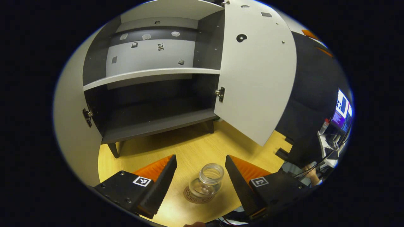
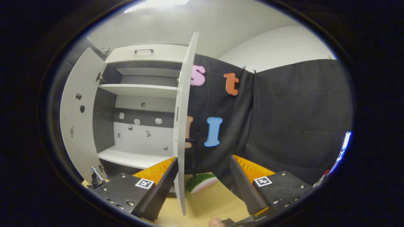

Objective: Grasp the bottle in the cabinet with the left hand and place it on the coaster, then close the right door with the right hand and the left door with the left hand.

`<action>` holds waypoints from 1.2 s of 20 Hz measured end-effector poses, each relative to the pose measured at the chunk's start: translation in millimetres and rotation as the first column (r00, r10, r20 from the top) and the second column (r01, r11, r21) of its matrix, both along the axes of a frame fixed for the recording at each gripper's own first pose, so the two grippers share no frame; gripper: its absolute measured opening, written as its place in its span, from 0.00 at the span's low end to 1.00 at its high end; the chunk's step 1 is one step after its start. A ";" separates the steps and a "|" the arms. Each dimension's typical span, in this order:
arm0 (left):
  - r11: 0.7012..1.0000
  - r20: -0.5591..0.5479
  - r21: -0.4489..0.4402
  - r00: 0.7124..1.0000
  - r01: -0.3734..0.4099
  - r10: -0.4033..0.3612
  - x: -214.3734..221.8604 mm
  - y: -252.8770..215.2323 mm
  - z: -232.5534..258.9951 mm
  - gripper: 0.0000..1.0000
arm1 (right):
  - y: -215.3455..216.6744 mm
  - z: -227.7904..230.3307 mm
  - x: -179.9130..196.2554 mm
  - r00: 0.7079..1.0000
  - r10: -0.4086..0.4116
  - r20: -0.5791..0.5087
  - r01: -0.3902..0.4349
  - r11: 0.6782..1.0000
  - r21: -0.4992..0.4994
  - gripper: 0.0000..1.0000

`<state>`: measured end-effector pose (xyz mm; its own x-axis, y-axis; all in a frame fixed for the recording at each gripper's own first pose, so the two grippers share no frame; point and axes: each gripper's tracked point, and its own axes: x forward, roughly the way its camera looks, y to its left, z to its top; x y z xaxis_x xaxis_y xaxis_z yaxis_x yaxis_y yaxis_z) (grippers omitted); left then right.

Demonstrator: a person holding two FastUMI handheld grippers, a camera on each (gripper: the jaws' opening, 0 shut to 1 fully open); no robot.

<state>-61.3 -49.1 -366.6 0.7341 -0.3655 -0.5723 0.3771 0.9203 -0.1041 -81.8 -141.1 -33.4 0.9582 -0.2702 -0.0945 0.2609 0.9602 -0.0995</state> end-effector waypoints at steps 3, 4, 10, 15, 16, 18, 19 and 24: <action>0.999 0.049 -0.035 0.998 -0.035 0.036 9.0 4.0 30.7 0.98 | 1.3 -3.4 5.8 1.000 0.008 -0.005 -0.008 1.000 0.005 0.99; 0.997 0.076 -0.055 0.996 -0.046 0.050 13.0 4.6 46.0 0.98 | 1.7 -4.3 8.4 1.000 0.013 -0.007 -0.013 1.000 0.005 0.99; 0.986 0.263 -0.135 0.955 -0.103 0.136 43.0 22.0 152.5 0.98 | 12.1 -11.1 24.1 0.999 0.047 -0.015 -0.047 0.999 0.012 0.95; 0.975 0.391 -0.143 0.895 -0.171 0.214 55.2 45.9 245.9 0.97 | 9.9 -1.0 31.7 0.999 0.043 0.026 -0.043 0.999 0.000 1.00; 0.971 0.412 -0.139 0.881 -0.193 0.234 54.2 52.8 263.9 0.97 | 5.8 3.5 31.9 0.999 0.033 0.043 -0.033 0.999 0.002 1.00; 0.961 0.405 -0.140 0.872 -0.238 0.275 48.6 63.5 288.9 0.96 | -0.3 10.7 34.9 0.997 0.020 0.075 -0.021 1.000 0.014 0.99; 0.953 0.404 -0.151 0.863 -0.262 0.302 45.3 70.5 301.7 0.97 | -3.3 12.6 36.6 0.996 0.013 0.084 -0.014 1.000 0.017 0.99; 0.919 0.435 -0.234 0.811 -0.317 0.391 21.8 99.2 350.7 0.97 | -35.4 23.9 44.3 0.988 -0.074 0.134 0.073 0.997 0.014 1.00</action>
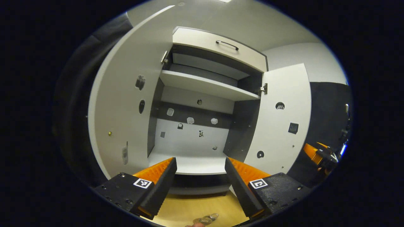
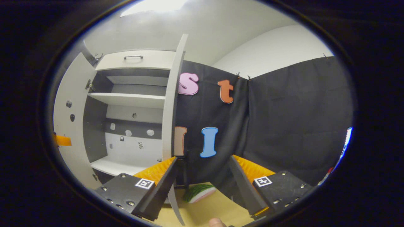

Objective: Grasp the bottle in the cabinet with the left hand and place it on the coaster, then close the right door with the right hand and the left door with the left hand.

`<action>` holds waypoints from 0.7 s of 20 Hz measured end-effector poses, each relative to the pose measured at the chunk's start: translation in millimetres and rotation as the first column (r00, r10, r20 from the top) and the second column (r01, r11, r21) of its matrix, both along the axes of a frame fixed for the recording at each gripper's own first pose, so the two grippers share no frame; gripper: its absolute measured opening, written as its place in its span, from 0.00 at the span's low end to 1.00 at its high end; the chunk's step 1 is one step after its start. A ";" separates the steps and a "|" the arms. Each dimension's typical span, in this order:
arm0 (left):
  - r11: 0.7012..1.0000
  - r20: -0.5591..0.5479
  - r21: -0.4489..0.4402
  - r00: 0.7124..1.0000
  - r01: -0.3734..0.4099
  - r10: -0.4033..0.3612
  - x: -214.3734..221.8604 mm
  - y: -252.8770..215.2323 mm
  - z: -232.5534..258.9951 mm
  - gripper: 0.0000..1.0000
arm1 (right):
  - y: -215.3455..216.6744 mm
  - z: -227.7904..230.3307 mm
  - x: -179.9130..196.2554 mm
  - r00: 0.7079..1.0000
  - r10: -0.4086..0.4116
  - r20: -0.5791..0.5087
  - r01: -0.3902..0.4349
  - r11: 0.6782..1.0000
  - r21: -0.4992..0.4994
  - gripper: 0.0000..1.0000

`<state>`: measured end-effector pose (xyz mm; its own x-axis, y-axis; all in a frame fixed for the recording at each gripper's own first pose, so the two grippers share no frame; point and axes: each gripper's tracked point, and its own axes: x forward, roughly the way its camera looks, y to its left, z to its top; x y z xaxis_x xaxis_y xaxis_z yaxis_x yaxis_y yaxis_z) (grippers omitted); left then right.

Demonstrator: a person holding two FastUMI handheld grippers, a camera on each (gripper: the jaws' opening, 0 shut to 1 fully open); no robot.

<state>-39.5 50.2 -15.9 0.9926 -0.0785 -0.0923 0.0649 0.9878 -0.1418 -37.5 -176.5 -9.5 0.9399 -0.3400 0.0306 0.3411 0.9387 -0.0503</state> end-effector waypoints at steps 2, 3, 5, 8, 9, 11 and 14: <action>0.999 0.024 0.029 0.999 -0.038 0.038 -12.4 15.5 12.2 0.93 | -7.9 2.4 6.6 0.999 -0.028 0.021 0.028 1.000 0.015 0.95; 0.997 0.040 0.058 0.998 -0.051 0.049 -19.1 21.0 18.5 0.97 | -7.6 2.2 10.2 0.999 -0.026 0.027 0.025 0.999 0.023 0.99; 0.988 0.076 0.120 0.994 -0.093 0.084 -27.2 34.2 31.1 1.00 | 0.5 1.0 19.5 1.000 0.004 0.026 -0.005 0.999 0.044 0.99; 0.977 0.098 0.160 0.987 -0.143 0.129 -41.1 45.8 38.8 0.96 | -2.0 3.9 29.5 0.999 0.010 0.041 -0.011 1.000 0.030 0.96; 0.976 0.096 0.156 0.986 -0.153 0.139 -44.5 48.5 39.2 0.96 | 0.8 4.0 29.8 0.999 0.028 0.040 -0.029 0.999 0.034 0.96; 0.975 0.091 0.144 0.983 -0.171 0.159 -50.1 55.1 39.0 0.96 | 6.5 3.3 32.2 0.997 0.068 0.036 -0.069 0.997 0.040 0.96; 0.968 0.086 0.140 0.977 -0.207 0.196 -57.8 65.8 38.0 0.96 | 6.1 4.7 31.4 0.996 0.072 0.043 -0.073 0.997 0.032 0.96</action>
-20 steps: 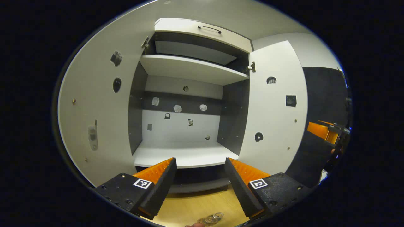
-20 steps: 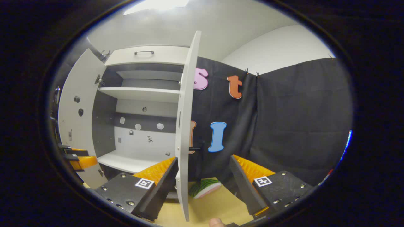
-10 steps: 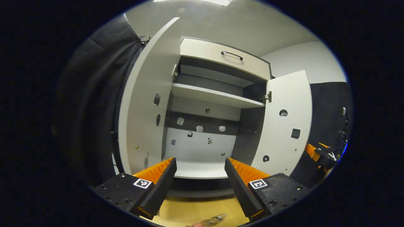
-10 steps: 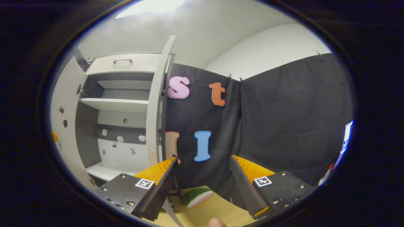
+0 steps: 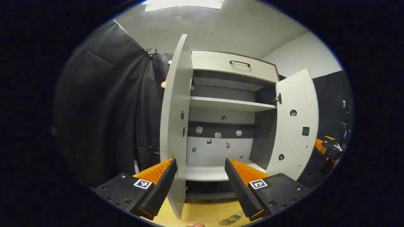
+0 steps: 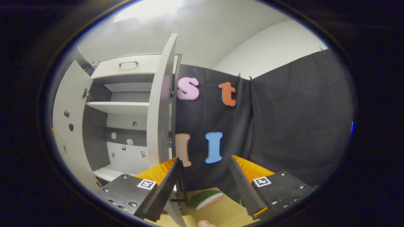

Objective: Grasp the bottle in the cabinet with the left hand and place it on the coaster, then close the right door with the right hand and the left door with the left hand.

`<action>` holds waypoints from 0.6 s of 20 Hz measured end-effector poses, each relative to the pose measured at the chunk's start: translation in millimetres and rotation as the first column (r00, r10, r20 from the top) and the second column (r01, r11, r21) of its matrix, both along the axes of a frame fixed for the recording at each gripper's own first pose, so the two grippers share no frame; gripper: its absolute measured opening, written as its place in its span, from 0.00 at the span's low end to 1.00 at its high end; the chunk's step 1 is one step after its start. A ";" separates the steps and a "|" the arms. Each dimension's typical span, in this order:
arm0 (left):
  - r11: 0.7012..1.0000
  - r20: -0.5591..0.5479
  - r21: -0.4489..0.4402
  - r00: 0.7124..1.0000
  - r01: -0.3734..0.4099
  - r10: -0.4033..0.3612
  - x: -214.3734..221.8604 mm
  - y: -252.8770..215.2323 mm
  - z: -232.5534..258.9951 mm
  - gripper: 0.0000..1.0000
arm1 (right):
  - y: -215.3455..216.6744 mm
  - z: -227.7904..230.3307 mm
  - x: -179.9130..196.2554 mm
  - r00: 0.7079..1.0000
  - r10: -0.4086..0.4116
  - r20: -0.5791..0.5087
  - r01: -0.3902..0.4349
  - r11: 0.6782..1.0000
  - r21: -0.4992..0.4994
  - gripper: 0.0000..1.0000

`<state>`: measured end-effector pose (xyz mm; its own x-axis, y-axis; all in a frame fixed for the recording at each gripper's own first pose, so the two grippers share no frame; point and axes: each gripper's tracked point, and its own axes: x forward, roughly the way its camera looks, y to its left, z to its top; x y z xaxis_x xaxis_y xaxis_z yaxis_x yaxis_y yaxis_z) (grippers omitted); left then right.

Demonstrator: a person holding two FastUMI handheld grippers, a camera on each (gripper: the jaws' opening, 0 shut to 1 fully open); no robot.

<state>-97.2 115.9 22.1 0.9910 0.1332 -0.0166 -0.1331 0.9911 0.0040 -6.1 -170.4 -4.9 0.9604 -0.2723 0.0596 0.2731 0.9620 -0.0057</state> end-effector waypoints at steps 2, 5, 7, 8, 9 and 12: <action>1.000 -0.014 -0.009 1.000 -0.010 0.009 -2.7 0.3 -4.5 0.93 | 5.0 -0.6 1.4 1.000 0.021 0.002 -0.021 1.000 0.015 0.91; 1.000 -0.016 -0.027 1.000 -0.008 0.008 -4.2 -4.6 -3.2 0.96 | 29.3 -2.0 6.9 0.992 0.125 -0.003 -0.125 0.992 0.032 0.96; 0.999 -0.018 -0.034 1.000 -0.015 0.015 -9.2 -5.5 -4.0 0.96 | 51.0 -1.9 13.5 0.981 0.195 0.003 -0.195 0.980 0.035 0.96; 0.999 -0.022 -0.036 1.000 -0.021 0.020 -8.2 -5.2 -7.2 0.96 | 62.7 -2.4 17.4 0.974 0.225 0.007 -0.225 0.973 0.042 0.96; 0.999 -0.027 -0.037 0.999 -0.030 0.029 -10.8 -4.1 -8.7 0.96 | 72.3 -3.5 20.2 0.968 0.252 0.010 -0.252 0.966 0.054 0.92; 0.997 -0.042 -0.039 0.997 -0.064 0.062 -15.0 5.8 -15.6 0.96 | 95.0 -7.5 29.9 0.947 0.321 0.017 -0.321 0.942 0.092 0.96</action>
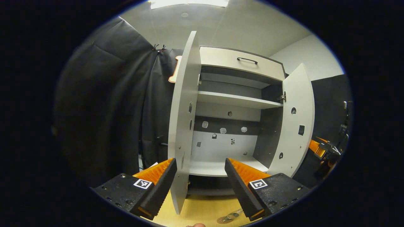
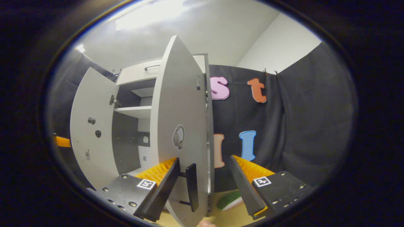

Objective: Grasp the bottle in the cabinet with the left hand and place it on the coaster, then close the right door with the right hand and the left door with the left hand.

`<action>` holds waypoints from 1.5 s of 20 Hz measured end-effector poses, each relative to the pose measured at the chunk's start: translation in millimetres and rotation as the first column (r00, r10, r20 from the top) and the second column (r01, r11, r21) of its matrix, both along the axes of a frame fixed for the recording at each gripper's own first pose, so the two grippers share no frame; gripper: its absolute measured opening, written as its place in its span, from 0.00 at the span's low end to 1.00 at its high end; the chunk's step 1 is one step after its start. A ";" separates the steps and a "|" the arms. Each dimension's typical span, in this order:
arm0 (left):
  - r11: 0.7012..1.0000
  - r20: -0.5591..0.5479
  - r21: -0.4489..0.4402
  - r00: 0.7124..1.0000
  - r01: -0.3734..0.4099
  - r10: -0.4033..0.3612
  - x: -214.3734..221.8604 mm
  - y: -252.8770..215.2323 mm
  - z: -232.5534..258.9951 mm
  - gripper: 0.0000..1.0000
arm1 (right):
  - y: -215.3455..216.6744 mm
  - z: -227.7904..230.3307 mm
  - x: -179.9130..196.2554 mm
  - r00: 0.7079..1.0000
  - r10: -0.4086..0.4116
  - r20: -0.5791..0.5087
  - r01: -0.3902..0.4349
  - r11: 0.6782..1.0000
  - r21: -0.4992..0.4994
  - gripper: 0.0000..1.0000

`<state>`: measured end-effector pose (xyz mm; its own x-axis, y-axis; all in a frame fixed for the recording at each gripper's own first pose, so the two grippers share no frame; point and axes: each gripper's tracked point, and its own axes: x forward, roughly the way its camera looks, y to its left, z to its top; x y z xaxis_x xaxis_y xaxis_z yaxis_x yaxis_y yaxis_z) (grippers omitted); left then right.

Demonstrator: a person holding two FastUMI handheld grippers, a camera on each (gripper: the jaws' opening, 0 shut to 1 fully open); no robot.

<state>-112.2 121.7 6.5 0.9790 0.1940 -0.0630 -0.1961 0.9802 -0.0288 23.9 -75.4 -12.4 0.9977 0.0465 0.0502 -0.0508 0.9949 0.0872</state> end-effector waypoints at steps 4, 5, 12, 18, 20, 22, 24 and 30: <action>0.999 0.006 -0.028 0.999 -0.032 0.032 -1.3 3.4 -0.1 0.96 | 18.3 -3.7 6.6 0.998 0.058 -0.002 -0.058 0.998 0.025 0.96; 0.999 0.008 -0.036 0.999 -0.038 0.039 -2.0 4.1 0.0 0.96 | 19.5 -3.3 8.3 0.998 0.065 0.005 -0.065 0.998 0.019 0.96; 0.998 -0.004 -0.043 0.999 -0.052 0.052 2.8 11.1 -6.8 0.96 | 58.1 -6.4 21.0 0.988 0.157 0.000 -0.157 0.987 0.024 0.97; 0.996 -0.005 -0.031 0.996 -0.085 0.085 -3.4 26.1 -7.8 0.96 | 106.4 -16.3 55.3 0.972 0.233 -0.024 -0.232 0.972 0.030 0.92; 0.994 -0.003 -0.035 0.994 -0.105 0.105 -7.3 34.6 -8.6 0.96 | 118.5 -20.0 66.2 0.970 0.243 -0.034 -0.242 0.970 0.034 0.95; 0.991 -0.001 -0.040 0.992 -0.126 0.126 -10.6 44.1 -8.9 0.96 | 126.4 -21.8 74.1 0.967 0.251 -0.032 -0.250 0.967 0.041 0.96; 0.989 -0.003 -0.049 0.990 -0.140 0.140 -12.7 50.8 -10.8 0.96 | 130.3 -22.8 80.2 0.966 0.257 -0.035 -0.255 0.965 0.053 0.96; 0.986 -0.003 -0.063 0.988 -0.155 0.155 -12.6 60.8 -14.5 0.93 | 145.4 -27.6 98.2 0.961 0.269 -0.059 -0.265 0.961 0.077 0.97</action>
<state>-124.9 182.4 -8.0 0.9375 0.3393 -0.0778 -0.3455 0.9341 -0.0899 122.1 70.0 -40.0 0.9506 0.3104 -0.0050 -0.3053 0.9376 0.1662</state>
